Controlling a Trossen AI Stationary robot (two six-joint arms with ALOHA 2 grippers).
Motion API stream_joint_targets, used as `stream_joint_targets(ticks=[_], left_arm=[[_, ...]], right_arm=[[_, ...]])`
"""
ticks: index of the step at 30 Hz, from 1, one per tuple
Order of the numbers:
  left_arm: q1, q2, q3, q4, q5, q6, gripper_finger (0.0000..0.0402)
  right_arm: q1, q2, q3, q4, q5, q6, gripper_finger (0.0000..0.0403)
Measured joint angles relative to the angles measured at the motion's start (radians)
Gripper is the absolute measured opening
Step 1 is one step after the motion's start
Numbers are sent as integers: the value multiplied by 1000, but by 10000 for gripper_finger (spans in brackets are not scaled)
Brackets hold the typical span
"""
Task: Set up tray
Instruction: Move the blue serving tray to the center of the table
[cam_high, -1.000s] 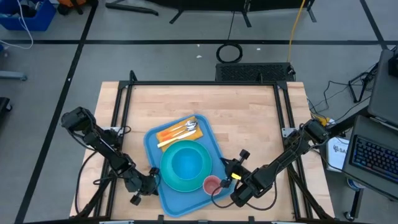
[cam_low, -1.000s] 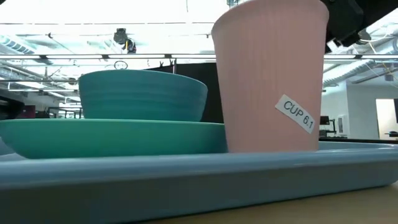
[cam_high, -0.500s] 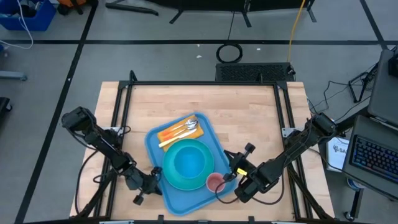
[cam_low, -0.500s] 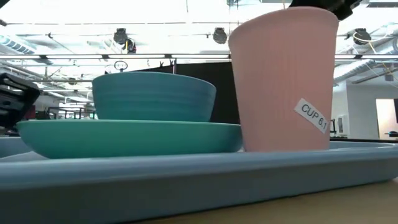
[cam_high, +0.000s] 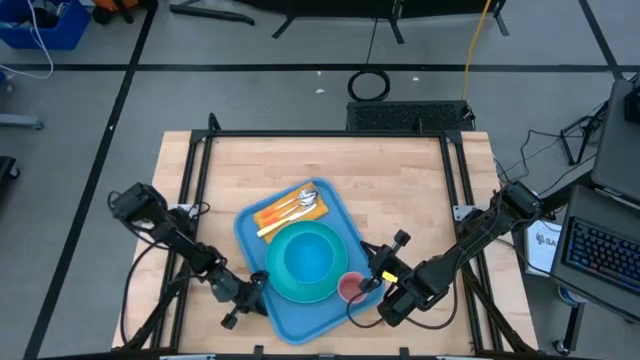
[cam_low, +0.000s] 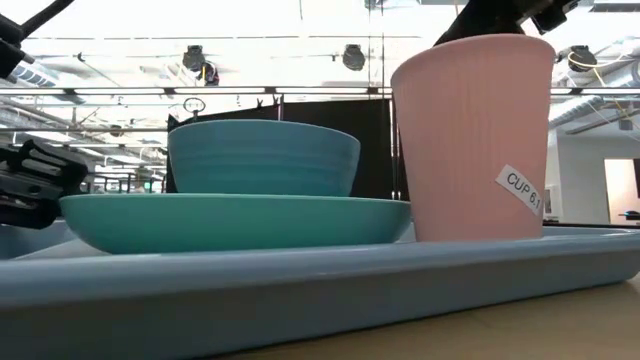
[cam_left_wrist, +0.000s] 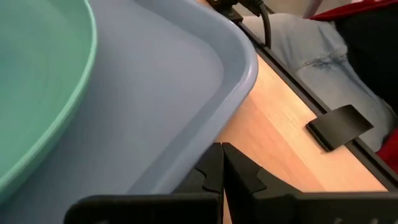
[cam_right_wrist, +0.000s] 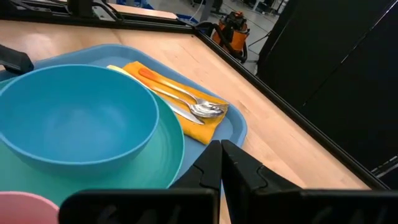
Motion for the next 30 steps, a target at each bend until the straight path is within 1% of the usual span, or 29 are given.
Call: stream_joint_targets(ticks=[14, 25, 30], left_arm=[[65, 3, 12, 14, 33, 110, 1], [145, 3, 12, 19, 28, 108, 1], [178, 2, 13, 19, -10, 95, 1]], right_arm=[[0, 0, 0, 23, 0, -14, 0], [0, 0, 0, 24, 0, -15, 0], [0, 0, 0, 26, 0, -15, 0]])
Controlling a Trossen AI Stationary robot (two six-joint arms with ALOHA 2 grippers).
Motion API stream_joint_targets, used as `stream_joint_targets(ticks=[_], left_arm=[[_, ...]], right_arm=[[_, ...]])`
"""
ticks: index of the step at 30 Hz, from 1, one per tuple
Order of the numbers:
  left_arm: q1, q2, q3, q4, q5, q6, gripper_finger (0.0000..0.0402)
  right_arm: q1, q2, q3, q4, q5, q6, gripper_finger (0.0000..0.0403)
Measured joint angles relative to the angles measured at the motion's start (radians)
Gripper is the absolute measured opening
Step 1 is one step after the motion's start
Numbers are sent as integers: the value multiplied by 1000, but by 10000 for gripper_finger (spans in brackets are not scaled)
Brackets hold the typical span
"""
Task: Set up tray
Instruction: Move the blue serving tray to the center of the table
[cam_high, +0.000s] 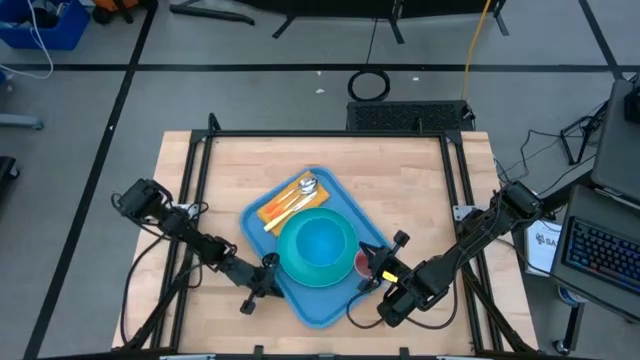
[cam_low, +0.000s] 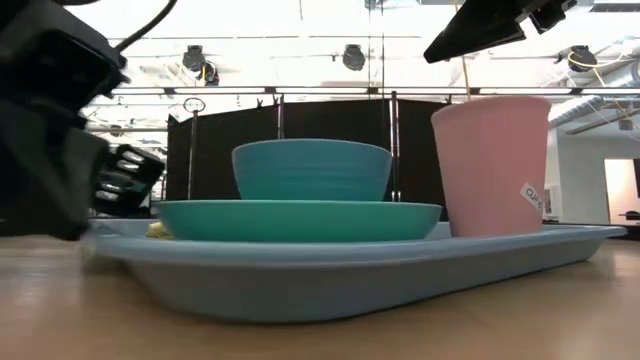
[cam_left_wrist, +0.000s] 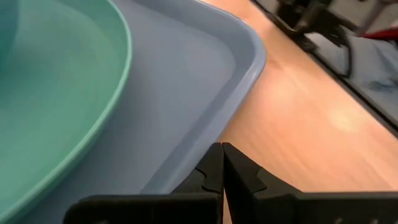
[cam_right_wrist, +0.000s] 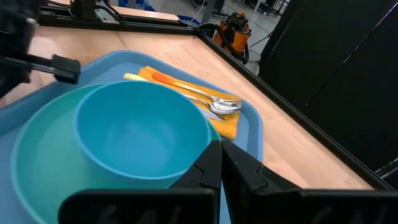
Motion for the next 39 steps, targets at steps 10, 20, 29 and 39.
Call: stream_joint_targets(ticks=[10, 20, 29, 39], left_arm=[[89, 0, 0, 0, -34, -22, 1], [156, 0, 0, 42, -40, -23, 2], [202, 0, 0, 45, -36, -24, 3], [163, -9, 2, -11, 7, -27, 5]], right_arm=[[0, 0, 0, 3, 0, 0, 0], [0, 0, 0, 3, 0, 2, 0], [0, 0, 0, 3, 0, 3, 0], [0, 0, 0, 3, 0, 4, 0]])
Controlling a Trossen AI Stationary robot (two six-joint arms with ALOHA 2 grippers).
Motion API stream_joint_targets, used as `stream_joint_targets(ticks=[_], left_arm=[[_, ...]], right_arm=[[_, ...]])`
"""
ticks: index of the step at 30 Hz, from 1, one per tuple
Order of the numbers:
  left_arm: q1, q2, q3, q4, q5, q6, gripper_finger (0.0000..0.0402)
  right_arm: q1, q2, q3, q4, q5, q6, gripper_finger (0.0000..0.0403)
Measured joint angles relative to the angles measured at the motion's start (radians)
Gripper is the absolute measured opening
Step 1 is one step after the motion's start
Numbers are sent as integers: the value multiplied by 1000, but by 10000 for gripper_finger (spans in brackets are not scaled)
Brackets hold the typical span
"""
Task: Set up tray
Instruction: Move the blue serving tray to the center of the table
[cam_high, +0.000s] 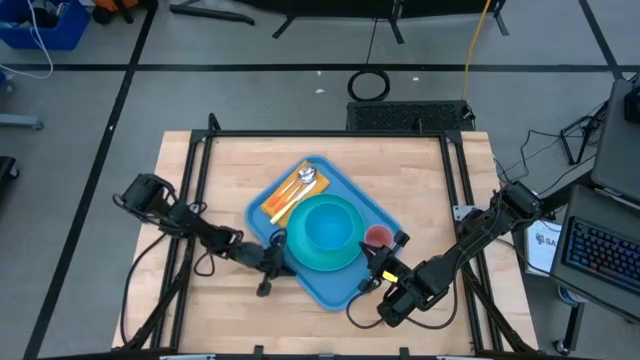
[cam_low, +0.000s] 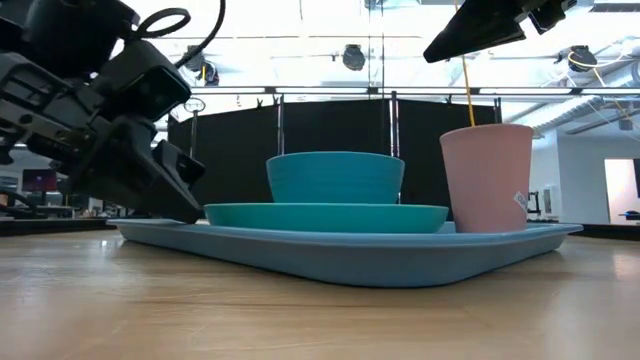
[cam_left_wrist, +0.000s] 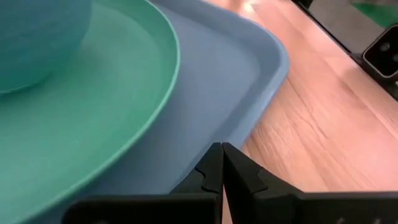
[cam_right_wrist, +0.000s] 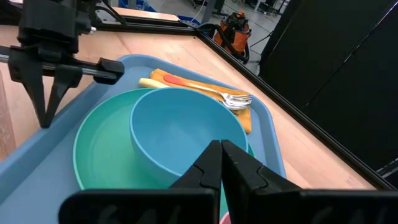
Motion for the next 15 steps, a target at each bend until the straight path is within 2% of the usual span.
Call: stream_joint_targets(ticks=[5, 9, 15], left_arm=[[-40, -46, 3, -134, -49, -5, 3], [-92, -129, -2, -319, -90, -7, 7], [-174, -318, -2, -676, -312, -54, 5]], right_arm=[[0, 0, 0, 0, 0, 0, 0], [0, 0, 0, 1, 0, 0, 0], [0, 0, 0, 7, -1, 0, 0]])
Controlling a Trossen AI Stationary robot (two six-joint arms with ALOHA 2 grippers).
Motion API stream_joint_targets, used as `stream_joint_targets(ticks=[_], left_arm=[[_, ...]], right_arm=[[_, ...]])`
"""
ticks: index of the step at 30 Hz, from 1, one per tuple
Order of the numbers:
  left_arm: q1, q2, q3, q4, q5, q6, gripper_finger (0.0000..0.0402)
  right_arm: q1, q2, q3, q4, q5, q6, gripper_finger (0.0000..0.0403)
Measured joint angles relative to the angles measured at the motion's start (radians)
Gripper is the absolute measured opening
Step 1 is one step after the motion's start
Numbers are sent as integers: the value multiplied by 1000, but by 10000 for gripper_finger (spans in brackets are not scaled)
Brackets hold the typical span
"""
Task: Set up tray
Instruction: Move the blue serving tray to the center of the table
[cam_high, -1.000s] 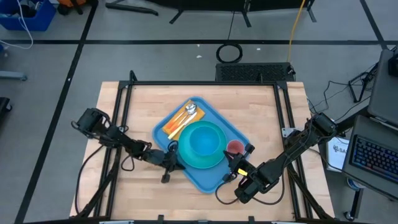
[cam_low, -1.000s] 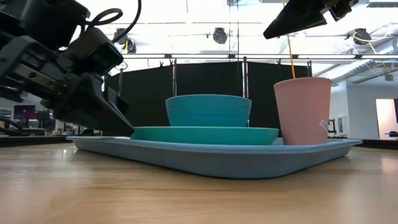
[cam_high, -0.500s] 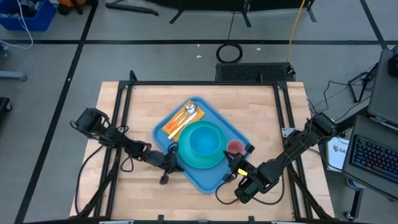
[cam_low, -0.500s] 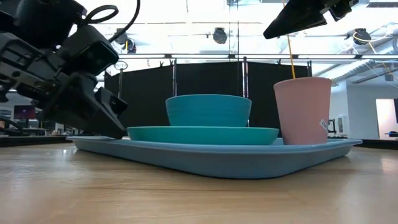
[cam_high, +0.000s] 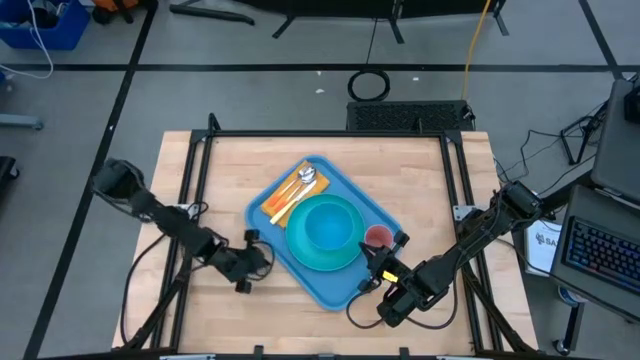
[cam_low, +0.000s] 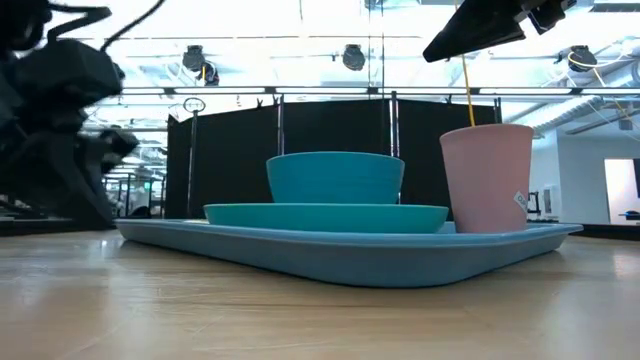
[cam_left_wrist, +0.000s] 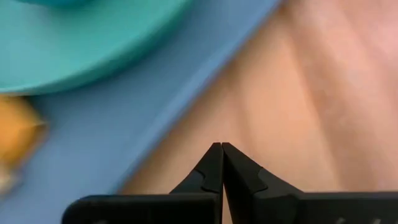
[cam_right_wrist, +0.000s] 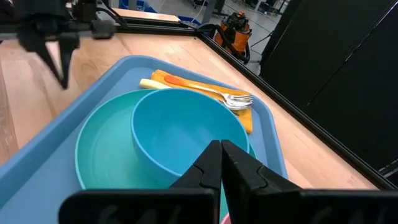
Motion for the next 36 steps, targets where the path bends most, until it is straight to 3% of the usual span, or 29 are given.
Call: stream_joint_targets(ticks=[6, 10, 14, 19, 24, 36], left_arm=[[-31, -142, 0, -233, -129, -18, 5], [-33, -168, 0, -320, -129, -14, 7], [-33, -167, 0, -407, -178, -36, 38], [-34, -167, 0, -419, -268, -46, 97], [-34, -167, 0, -425, -279, -7, 143], [25, -115, 0, -432, -262, 105, 159]], right_arm=[[0, 0, 0, 9, 0, -3, 0], [0, 0, 0, 9, 0, -3, 0], [0, 0, 0, 11, 0, -4, 0], [-2, 1, -40, 65, -1, -21, 0], [-6, 1, -79, 120, -1, -32, 0], [-8, 1, -84, 172, 0, -90, 0]])
